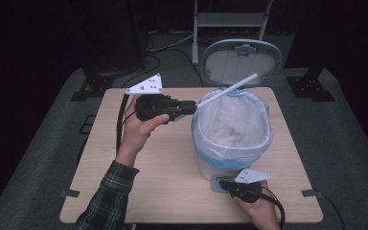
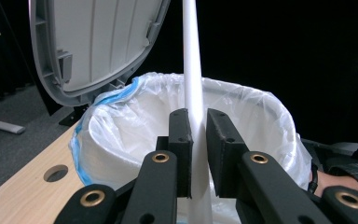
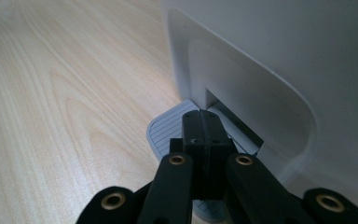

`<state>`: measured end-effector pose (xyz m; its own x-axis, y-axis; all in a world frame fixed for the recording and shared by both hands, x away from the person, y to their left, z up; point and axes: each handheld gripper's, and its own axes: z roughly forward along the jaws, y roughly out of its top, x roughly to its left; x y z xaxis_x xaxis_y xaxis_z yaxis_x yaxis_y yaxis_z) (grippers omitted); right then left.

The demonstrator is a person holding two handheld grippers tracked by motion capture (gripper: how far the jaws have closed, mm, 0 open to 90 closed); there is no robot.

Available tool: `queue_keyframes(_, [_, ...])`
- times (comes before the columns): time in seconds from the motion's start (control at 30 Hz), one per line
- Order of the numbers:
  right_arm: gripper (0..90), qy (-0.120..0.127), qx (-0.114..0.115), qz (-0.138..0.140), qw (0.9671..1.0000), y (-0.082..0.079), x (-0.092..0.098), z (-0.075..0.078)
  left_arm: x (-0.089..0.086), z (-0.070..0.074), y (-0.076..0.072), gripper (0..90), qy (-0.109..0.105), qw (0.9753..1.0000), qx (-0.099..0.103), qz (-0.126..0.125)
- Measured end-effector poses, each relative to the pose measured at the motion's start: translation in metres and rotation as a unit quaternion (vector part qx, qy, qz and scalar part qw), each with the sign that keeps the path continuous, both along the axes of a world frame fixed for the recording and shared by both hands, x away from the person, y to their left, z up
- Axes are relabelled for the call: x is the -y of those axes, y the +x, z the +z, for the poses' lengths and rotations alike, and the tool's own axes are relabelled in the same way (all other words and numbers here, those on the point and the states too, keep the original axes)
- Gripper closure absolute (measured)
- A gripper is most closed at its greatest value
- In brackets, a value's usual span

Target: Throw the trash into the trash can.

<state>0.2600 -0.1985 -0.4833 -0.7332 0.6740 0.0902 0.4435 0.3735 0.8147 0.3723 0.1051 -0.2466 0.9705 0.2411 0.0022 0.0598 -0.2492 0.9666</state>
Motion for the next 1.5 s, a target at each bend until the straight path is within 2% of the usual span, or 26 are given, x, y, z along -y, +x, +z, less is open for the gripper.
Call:
queue_keyframes(0.67, [90.0, 0.000, -0.001, 0.000, 1.0000, 0.000, 0.000, 0.000, 0.006, 0.005, 0.002, 80.1, -0.002, 1.0000, 0.001, -0.003])
queue_keyframes(0.87, [90.0, 0.000, 0.000, 0.000, 1.0000, 0.000, 0.000, 0.000, 0.006, 0.006, 0.002, 83.5, -0.001, 1.0000, 0.002, -0.004])
queue_keyframes(1.1, [90.0, -0.001, 0.001, 0.000, 1.0000, 0.000, 0.000, 0.000, 0.005, 0.005, 0.000, 83.0, 0.001, 1.0000, 0.004, -0.003])
queue_keyframes(1.5, [90.0, 0.000, 0.000, 0.000, 1.0000, 0.000, 0.000, 0.000, -0.015, -0.006, -0.005, 61.6, 0.012, 0.9992, -0.006, 0.038])
